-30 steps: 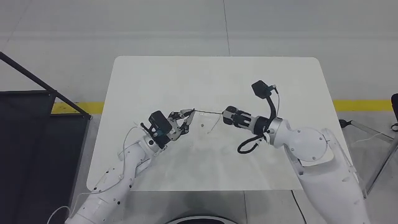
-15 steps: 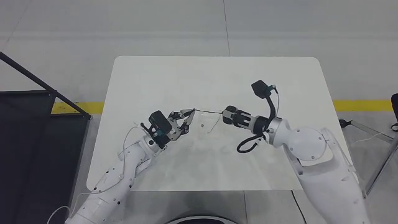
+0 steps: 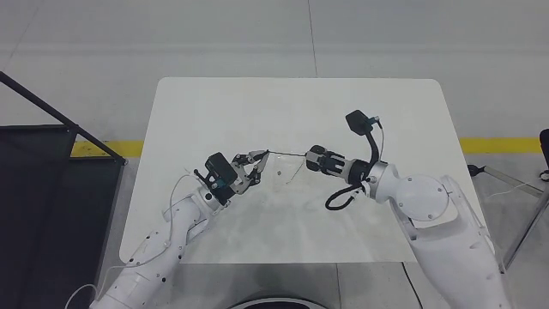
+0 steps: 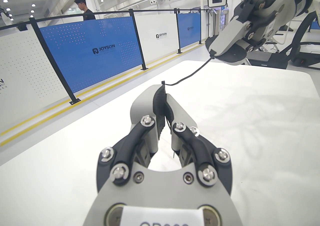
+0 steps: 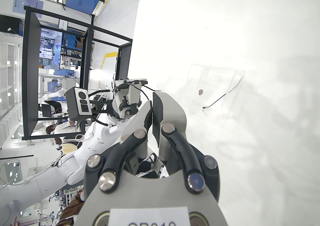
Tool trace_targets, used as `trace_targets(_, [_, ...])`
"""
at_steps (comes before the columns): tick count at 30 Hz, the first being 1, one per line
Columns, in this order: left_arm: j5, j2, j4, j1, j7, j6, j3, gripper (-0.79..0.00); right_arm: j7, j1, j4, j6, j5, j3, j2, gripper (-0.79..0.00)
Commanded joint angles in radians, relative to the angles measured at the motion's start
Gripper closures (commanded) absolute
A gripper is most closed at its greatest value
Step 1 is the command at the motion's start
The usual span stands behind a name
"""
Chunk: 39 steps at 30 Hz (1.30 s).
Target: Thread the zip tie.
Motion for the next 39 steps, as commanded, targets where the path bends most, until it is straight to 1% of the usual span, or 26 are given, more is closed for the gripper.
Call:
trace_targets(1, [0.0,0.0,0.0,0.0,0.0,0.0,0.0,0.0,-0.001,0.0,0.0,0.001,-0.001,0.0,0.0,0.0])
trace_targets(15, [0.0,0.0,0.0,0.0,0.0,0.0,0.0,0.0,-0.013,0.009,0.011,0.001,0.023,-0.006,-0.001,0.0])
trace_targets(39, [0.0,0.0,0.0,0.0,0.0,0.0,0.0,0.0,0.006,0.007,0.005,0.008,0.018,-0.001,0.005,0.0])
